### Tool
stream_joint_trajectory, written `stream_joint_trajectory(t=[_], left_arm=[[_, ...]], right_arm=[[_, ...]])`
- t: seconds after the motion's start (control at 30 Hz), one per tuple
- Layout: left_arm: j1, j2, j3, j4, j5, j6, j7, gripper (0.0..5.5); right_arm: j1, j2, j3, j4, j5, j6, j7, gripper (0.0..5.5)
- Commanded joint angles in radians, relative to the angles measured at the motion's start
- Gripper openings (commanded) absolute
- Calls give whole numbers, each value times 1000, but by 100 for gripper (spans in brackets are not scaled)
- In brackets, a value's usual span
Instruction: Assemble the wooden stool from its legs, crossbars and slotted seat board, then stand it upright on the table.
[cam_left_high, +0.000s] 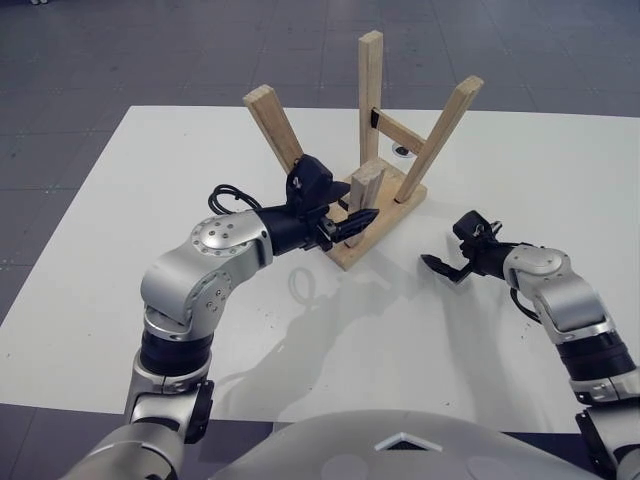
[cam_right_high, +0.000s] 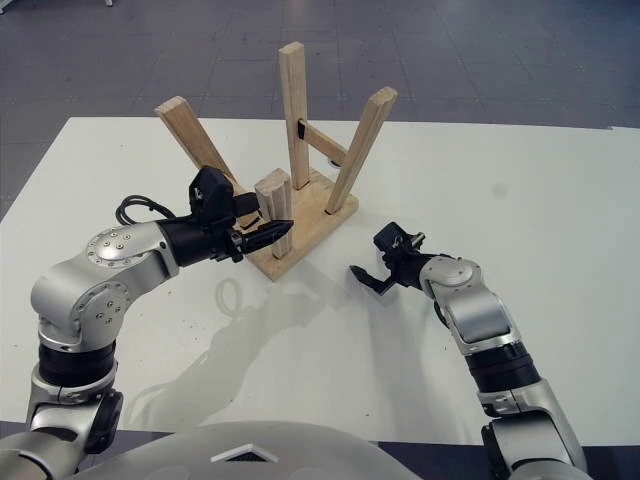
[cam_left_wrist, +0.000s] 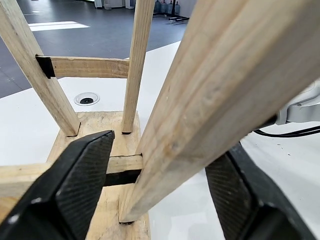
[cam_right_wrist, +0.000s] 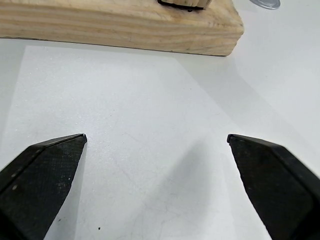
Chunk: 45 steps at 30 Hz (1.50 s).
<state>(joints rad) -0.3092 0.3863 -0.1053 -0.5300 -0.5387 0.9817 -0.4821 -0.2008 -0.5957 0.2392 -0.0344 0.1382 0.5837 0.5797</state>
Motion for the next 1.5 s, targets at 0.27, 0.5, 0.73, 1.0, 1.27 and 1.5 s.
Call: stream_joint_trajectory(t=[0.27, 0.5, 0.73, 1.0, 1.27, 1.5], left_arm=[[27, 29, 23, 13, -24, -44, -31, 159], [84, 399, 44, 198, 11, -315, -536, 128], [-95, 485, 26, 431, 32, -423, -766, 128], [-131, 478, 24, 433, -44, -366, -879, 128], [-151, 456, -18, 478, 7, -416, -916, 127], [-131, 455, -23, 480, 14, -436, -912, 127]], right_arm=[[-4, -87, -172, 82, 91, 51, 133, 521], [-28, -251, -282, 87, 286, 78, 507, 521], [-146, -370, -346, -97, 469, 156, 719, 521], [-321, -246, -257, -63, 527, 202, 671, 521], [-311, -189, -172, -51, 520, 225, 682, 467], [-300, -173, -157, -56, 541, 296, 661, 339]])
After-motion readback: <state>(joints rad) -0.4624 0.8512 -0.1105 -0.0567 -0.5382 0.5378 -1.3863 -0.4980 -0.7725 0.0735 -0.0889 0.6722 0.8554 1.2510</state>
